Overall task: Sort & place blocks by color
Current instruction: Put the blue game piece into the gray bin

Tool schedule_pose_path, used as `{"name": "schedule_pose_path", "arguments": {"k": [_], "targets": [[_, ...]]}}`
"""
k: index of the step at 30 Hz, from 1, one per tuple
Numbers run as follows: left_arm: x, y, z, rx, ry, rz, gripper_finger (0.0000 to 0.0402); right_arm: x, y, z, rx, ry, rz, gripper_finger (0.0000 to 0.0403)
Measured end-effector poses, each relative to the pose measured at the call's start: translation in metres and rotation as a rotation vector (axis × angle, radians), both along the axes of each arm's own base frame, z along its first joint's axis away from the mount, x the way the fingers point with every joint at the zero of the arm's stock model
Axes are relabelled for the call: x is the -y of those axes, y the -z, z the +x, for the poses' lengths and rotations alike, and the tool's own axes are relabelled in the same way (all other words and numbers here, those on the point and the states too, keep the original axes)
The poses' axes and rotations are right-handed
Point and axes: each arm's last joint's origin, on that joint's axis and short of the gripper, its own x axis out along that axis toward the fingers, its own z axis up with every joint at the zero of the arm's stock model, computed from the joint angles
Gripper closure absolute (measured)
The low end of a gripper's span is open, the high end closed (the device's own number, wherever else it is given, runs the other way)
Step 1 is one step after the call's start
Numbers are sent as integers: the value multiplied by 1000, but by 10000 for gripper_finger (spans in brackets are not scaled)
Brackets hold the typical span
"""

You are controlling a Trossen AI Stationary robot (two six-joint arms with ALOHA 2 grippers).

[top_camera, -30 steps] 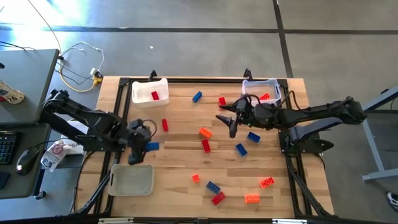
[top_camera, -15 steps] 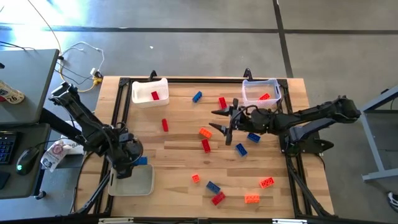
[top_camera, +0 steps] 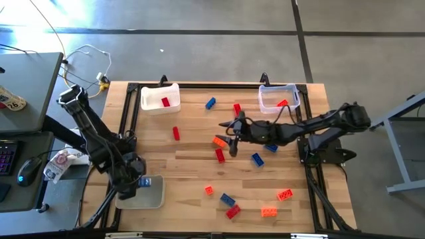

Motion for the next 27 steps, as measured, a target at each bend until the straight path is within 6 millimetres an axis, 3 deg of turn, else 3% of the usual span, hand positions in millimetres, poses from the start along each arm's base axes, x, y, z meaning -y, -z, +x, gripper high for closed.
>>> {"name": "schedule_pose_path", "arguments": {"k": [6, 20, 27], "targets": [[6, 9, 1, 26, -5, -59, 279, 0, 21, 7, -73, 18, 62, 183], [6, 9, 1, -4, -119, -100, 277, -1, 55, 16, -188, 42, 106, 183], [6, 9, 1, -10, -135, -107, 236, 5, 60, 18, -197, 25, 156, 183]]}}
